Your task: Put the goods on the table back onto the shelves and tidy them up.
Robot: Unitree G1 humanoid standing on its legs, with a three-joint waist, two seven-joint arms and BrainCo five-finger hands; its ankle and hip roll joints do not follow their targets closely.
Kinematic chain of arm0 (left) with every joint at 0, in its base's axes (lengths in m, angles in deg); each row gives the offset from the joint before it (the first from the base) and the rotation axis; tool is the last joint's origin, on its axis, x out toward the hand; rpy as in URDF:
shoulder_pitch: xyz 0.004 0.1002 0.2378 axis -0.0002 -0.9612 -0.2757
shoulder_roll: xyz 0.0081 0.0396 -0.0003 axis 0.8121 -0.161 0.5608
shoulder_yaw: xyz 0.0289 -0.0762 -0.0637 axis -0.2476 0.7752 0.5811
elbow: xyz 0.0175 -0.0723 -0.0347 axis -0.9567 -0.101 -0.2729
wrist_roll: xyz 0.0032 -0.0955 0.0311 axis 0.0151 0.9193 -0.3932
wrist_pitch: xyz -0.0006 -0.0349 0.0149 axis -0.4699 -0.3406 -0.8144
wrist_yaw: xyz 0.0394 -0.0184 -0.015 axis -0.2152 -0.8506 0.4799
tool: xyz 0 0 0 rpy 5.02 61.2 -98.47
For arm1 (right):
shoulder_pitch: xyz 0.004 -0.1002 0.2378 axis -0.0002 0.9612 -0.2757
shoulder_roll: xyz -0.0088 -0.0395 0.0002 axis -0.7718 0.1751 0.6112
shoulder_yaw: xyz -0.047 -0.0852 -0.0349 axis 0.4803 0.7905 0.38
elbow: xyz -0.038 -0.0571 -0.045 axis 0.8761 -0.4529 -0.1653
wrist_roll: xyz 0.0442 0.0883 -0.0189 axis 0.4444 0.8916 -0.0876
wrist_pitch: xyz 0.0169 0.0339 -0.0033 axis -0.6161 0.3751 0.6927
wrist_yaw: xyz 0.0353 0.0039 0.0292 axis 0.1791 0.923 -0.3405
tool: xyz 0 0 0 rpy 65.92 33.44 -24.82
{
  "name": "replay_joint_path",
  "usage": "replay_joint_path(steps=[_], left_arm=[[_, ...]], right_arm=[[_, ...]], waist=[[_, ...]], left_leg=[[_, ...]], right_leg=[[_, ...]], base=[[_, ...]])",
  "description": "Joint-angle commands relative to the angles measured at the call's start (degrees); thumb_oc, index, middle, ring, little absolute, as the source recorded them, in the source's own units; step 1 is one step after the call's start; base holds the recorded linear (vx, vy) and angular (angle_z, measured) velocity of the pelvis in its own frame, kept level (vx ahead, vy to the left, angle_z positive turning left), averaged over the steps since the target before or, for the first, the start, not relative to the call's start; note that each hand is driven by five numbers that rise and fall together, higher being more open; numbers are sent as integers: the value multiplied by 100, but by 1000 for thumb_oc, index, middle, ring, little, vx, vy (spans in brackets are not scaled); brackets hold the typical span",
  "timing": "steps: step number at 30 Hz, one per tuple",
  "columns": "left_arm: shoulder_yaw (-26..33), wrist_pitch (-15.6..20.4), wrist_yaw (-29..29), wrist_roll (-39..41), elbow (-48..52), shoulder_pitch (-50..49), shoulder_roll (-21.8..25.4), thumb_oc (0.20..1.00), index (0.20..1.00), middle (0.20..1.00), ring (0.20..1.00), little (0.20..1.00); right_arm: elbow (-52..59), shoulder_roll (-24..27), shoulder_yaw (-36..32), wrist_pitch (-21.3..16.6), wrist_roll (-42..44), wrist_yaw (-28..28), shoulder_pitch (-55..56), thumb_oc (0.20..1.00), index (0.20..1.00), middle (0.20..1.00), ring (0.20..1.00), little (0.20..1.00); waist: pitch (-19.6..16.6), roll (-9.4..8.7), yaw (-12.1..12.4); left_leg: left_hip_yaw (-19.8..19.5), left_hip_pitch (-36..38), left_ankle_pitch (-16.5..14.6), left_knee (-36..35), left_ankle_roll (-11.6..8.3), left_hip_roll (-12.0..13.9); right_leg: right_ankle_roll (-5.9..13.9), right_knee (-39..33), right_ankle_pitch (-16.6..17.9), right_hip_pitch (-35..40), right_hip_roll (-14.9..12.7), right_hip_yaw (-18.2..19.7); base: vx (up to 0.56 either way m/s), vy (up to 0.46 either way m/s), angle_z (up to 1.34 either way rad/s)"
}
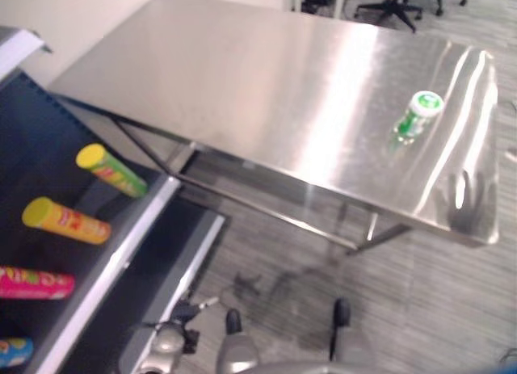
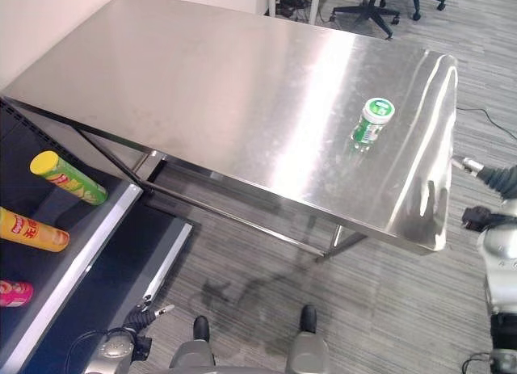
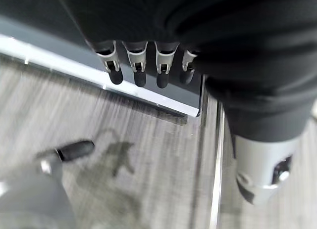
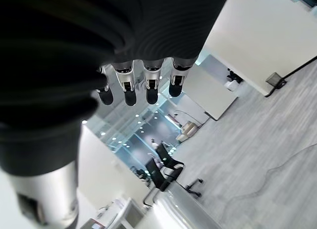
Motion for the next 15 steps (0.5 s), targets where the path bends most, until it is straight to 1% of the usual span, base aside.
replay_joint_path(steps=[1, 2, 3, 4, 5, 6, 7, 8, 9, 10, 11, 12, 13, 15], left_arm=[[-198, 139, -89, 87, 237, 195, 588, 1000, 1000, 1000, 1000, 1000], [-305, 92, -176, 93, 324, 125, 578, 1000, 1000, 1000, 1000, 1000], [-363, 99, -213, 97, 353, 88, 558, 1000, 1000, 1000, 1000, 1000], [-425, 88, -272, 64, 338, 56, 527, 1000, 1000, 1000, 1000, 1000], [-447, 89, -311, 54, 377, 20, 485, 1000, 1000, 1000, 1000, 1000], [-537, 93, -346, 73, 387, -14, 467, 1000, 1000, 1000, 1000, 1000], [-519, 93, -347, 74, 388, -20, 460, 1000, 1000, 1000, 1000, 1000], [-581, 102, -355, 67, 338, -26, 457, 1000, 1000, 1000, 1000, 1000], [-587, 99, -357, 74, 265, -34, 414, 1000, 1000, 1000, 1000, 1000], [-581, 100, -356, 74, 263, -34, 411, 1000, 1000, 1000, 1000, 1000], [-573, 105, -353, 87, 217, -29, 397, 1000, 1000, 1000, 1000, 1000], [-557, 103, -306, 126, 141, 21, 374, 1000, 1000, 1000, 1000, 1000], [-547, 105, -305, 125, 138, 21, 369, 1000, 1000, 1000, 1000, 1000], [-520, 115, -242, 132, 106, 54, 392, 1000, 1000, 1000, 1000, 1000]], right_arm=[[255, 353, 53, -318, 289, -100, -529, 1000, 1000, 1000, 1000, 1000], [194, 469, 308, -297, 454, -274, -706, 1000, 1000, 1000, 1000, 1000], [184, 517, 422, -314, 519, -379, -788, 1000, 1000, 1000, 1000, 1000], [193, 568, 498, -328, 527, -464, -833, 1000, 1000, 1000, 1000, 1000], [206, 609, 523, -320, 558, -521, -875, 1000, 1000, 1000, 1000, 1000], [75, 584, 712, -396, 751, -525, -1117, 1000, 1000, 1000, 1000, 1000], [48, 590, 759, -405, 756, -523, -1166, 1000, 1000, 1000, 1000, 1000], [-52, 556, 960, -429, 806, -558, -1324, 1000, 1000, 1000, 1000, 1000], [-117, 520, 1146, -415, 867, -672, -1469, 1000, 1000, 1000, 1000, 1000], [-124, 522, 1160, -416, 868, -672, -1485, 1000, 1000, 1000, 1000, 1000], [-176, 494, 1270, -418, 916, -702, -1561, 1000, 1000, 1000, 1000, 1000], [-286, 412, 1459, -390, 922, -725, -1698, 1000, 1000, 1000, 1000, 1000], [-300, 414, 1486, -394, 923, -723, -1727, 1000, 1000, 1000, 1000, 1000], [-380, 397, 1693, -334, 762, -735, -1888, 1000, 1000, 1000, 1000, 1000]], waist=[[-141, -507, 284], [-103, -500, 320], [-91, -512, 372], [-106, -493, 437], [-116, -485, 439], [-101, -445, 541], [-107, -449, 523], [-99, -412, 588], [-87, -380, 586], [-82, -379, 574], [-94, -358, 579], [-105, -344, 602], [-102, -344, 599], [-121, -347, 627]], left_leg=[[-236, 201, -674, 553, -194, 117], [-408, 14, -556, 847, -120, 16], [-607, -123, -696, 803, -63, -196], [-811, -261, -769, 642, -9, -443], [-857, -369, -761, 539, 11, -591], [-849, -662, -636, 424, 35, -843], [-845, -667, -639, 426, 37, -849], [-968, -688, -646, 339, 64, -948], [-1066, -695, -649, 352, 62, -1014], [-1071, -696, -652, 359, 63, -1017], [-1025, -655, -650, 305, 71, -1015], [-918, -618, -633, 237, 78, -1027], [-909, -611, -631, 230, 79, -1027], [-783, -586, -682, 194, 116, -1060]], right_leg=[[252, 552, -602, -288, -232, 23], [109, 578, -722, -160, -142, -88], [80, 582, -790, -118, -117, -108], [54, 567, -819, -65, -52, -81], [61, 543, -858, 55, -46, -134], [30, 486, -896, 126, 58, -131], [31, 491, -903, 118, 51, -128], [10, 503, -927, 102, 128, -47], [19, 502, -953, 169, 150, -13], [20, 499, -954, 176, 148, -18], [36, 467, -955, 212, 146, 0], [65, 407, -922, 235, 86, 11], [66, 404, -920, 235, 86, 20], [133, 343, -861, 229, -27, 50]], base=[[0, -406, 26], [9, -282, 40], [48, -354, 49], [104, -196, 42], [146, -165, 39], [112, -88, 43], [114, -63, 36], [163, 10, 21], [161, 10, 8], [191, 58, 0], [167, 119, 5], [168, 119, 5], [146, 144, 11], [77, 93, 1]])
